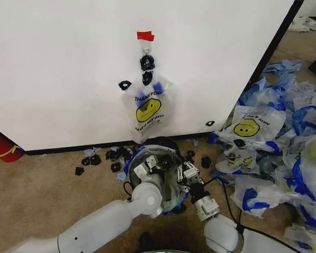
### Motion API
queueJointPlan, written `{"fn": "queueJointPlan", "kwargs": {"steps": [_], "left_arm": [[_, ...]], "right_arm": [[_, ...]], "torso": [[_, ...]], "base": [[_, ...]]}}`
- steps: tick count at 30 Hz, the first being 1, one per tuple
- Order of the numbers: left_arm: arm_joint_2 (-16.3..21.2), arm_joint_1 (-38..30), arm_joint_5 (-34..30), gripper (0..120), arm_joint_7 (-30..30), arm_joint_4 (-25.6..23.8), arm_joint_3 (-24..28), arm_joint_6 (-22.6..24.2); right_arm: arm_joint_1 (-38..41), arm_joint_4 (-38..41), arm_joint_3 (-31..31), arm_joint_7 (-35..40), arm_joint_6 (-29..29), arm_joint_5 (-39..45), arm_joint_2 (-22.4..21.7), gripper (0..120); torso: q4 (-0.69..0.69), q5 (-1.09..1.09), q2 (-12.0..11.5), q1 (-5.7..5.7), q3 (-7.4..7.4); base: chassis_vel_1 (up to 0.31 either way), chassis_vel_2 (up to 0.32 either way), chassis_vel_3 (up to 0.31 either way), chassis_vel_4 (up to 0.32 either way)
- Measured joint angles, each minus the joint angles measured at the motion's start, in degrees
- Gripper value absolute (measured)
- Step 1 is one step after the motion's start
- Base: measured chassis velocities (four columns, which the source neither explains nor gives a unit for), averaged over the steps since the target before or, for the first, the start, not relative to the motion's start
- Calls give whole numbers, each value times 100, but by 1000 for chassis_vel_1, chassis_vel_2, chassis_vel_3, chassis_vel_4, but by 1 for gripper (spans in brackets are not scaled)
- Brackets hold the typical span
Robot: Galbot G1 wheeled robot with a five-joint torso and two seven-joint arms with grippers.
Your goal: Pick up the garbage bag from the wall and place it over the trash bin.
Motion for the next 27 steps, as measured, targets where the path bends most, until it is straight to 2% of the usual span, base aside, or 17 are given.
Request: {"fn": "queueJointPlan", "kwargs": {"steps": [5, 18, 27], "left_arm": [[12, -106, 214, 0, 131, 191, 41, -51], [-396, -321, 406, 0, 308, 867, 84, -147], [-420, -345, 405, 0, 295, 880, 130, -126]], "right_arm": [[-7, 26, -5, 0, 0, 6, -5, 0], [-153, 112, 34, 0, 47, -35, -97, 0], [-158, 142, 93, -1, 64, -41, -147, 0]], "torso": [[1, 0, 0, 0, 0], [0, 0, 0, 0, 0], [0, 0, 0, 0, 0]], "base": [[0, 0, 0, 0], [0, 0, 0, 0], [0, 0, 0, 0]]}}
